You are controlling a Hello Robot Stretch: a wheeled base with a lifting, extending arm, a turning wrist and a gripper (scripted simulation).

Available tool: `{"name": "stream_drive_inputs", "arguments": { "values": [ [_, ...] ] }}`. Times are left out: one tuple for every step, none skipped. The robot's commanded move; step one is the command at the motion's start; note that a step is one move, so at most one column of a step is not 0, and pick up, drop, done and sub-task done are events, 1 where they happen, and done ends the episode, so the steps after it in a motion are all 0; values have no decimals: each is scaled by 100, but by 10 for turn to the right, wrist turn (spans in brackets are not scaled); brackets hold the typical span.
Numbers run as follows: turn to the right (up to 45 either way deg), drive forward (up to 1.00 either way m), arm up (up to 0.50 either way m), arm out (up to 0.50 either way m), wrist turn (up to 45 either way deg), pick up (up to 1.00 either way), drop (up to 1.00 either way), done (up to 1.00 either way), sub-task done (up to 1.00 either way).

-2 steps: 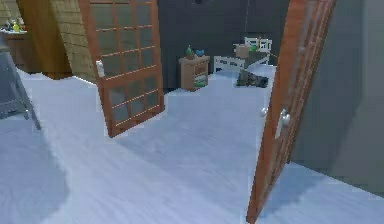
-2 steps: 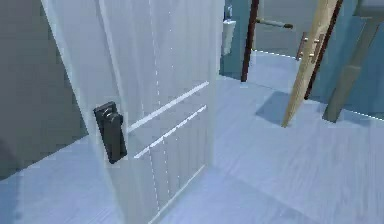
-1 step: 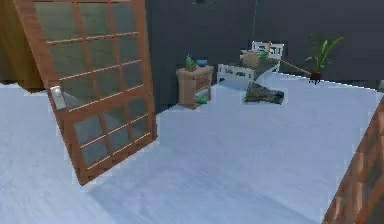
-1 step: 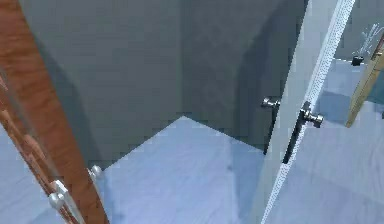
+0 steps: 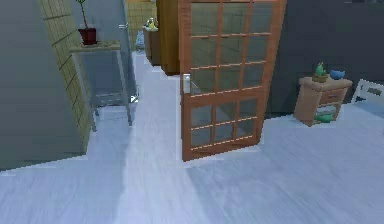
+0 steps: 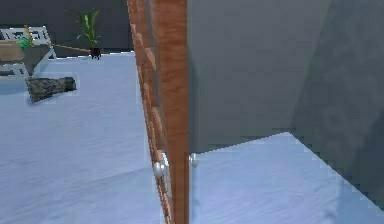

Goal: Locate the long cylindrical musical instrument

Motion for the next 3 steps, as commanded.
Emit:
{"name": "stream_drive_inputs", "arguments": {
  "values": [
    [0,60,0,0,0,0,0,0,0],
    [450,0,0,0,0,0,0,0,0],
    [180,0,0,0,0,0,0,0,0]
  ]
}}
